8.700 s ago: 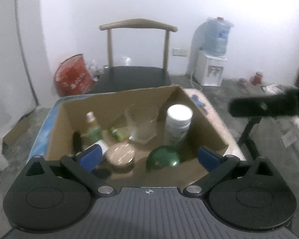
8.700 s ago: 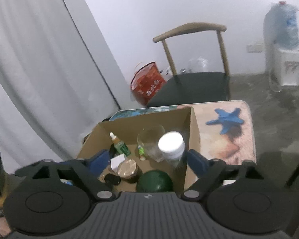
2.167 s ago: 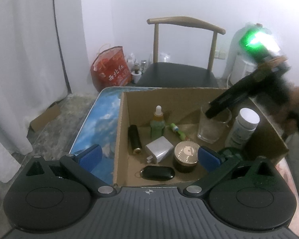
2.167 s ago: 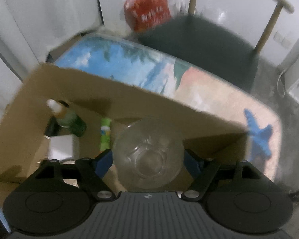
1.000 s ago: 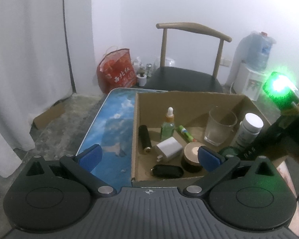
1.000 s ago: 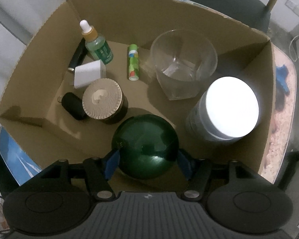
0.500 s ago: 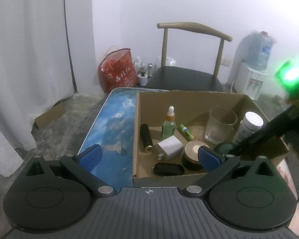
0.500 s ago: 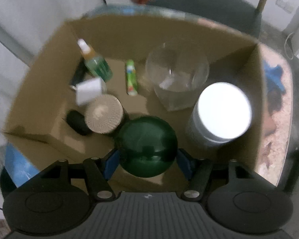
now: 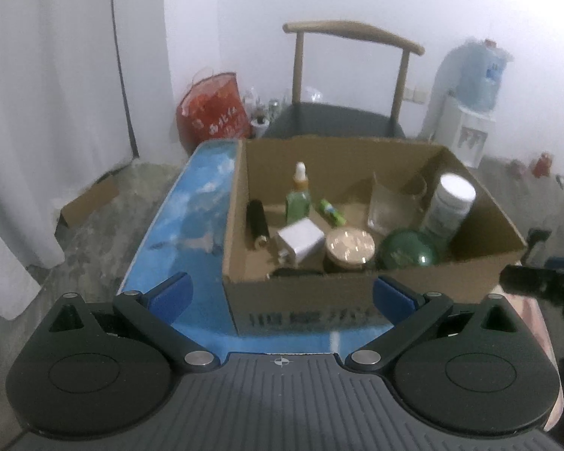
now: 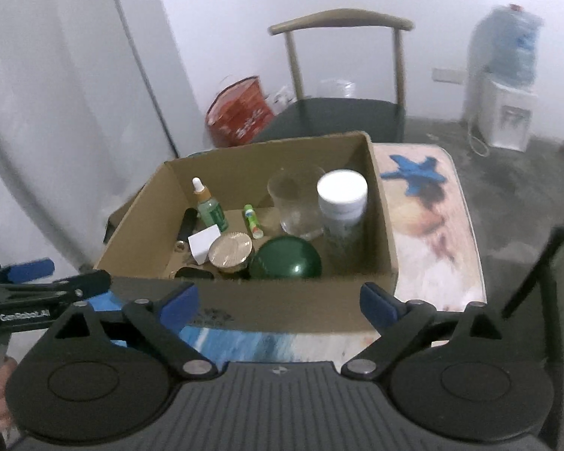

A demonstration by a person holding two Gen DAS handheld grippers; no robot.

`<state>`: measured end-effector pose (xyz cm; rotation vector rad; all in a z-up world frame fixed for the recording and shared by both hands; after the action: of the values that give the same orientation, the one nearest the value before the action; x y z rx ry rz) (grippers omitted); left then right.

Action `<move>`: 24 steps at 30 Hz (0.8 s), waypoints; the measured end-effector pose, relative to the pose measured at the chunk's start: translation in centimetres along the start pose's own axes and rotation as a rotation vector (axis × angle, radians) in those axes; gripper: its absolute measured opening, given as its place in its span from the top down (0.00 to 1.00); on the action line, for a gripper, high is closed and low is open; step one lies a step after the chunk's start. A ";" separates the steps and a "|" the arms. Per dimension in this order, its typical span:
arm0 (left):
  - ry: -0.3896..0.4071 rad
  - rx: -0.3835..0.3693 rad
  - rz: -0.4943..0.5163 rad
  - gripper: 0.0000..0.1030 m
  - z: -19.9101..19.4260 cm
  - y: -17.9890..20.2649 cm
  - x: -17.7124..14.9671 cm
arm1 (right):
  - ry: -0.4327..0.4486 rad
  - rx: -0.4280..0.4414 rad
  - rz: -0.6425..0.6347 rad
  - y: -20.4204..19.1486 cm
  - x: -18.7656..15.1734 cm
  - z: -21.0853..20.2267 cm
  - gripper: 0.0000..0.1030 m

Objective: Organize rigid objects

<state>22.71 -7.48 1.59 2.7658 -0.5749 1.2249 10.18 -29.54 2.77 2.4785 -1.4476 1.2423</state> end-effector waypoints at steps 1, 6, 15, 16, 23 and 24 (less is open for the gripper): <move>-0.009 0.003 0.000 0.00 0.1 0.2 -0.3 | 0.009 -0.006 0.007 0.0 -0.6 -0.1 0.06; -0.039 0.015 -0.004 0.00 0.4 0.8 -1.4 | 0.039 -0.056 -0.002 -0.2 -2.3 0.9 0.06; -0.029 0.032 -0.009 0.00 0.3 1.4 -1.2 | 0.047 -0.054 -0.053 -1.9 -3.2 1.3 0.04; -0.027 0.030 -0.009 0.00 0.2 1.5 -1.1 | 0.047 -0.054 -0.057 -2.0 -3.1 1.3 0.04; -0.019 0.032 -0.014 0.00 0.2 1.8 -0.6 | 0.061 -0.073 -0.076 -1.9 -2.5 1.4 0.04; -0.017 0.033 -0.014 0.00 0.2 1.8 -0.6 | 0.063 -0.077 -0.078 -1.9 -2.5 1.4 0.04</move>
<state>21.81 -9.01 0.86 2.8053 -0.5411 1.2198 11.82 -27.23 0.88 2.3995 -1.3442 1.2149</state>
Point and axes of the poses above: each gripper's, at about its wrist camera, not at the fingertips, and z roughly the way its jaws point, y to its right, x to its top, the point moved 8 cm from there along z, roughly the way its jaws point, and after that the axes turned 9 degrees about z, right-handed, at the moved point
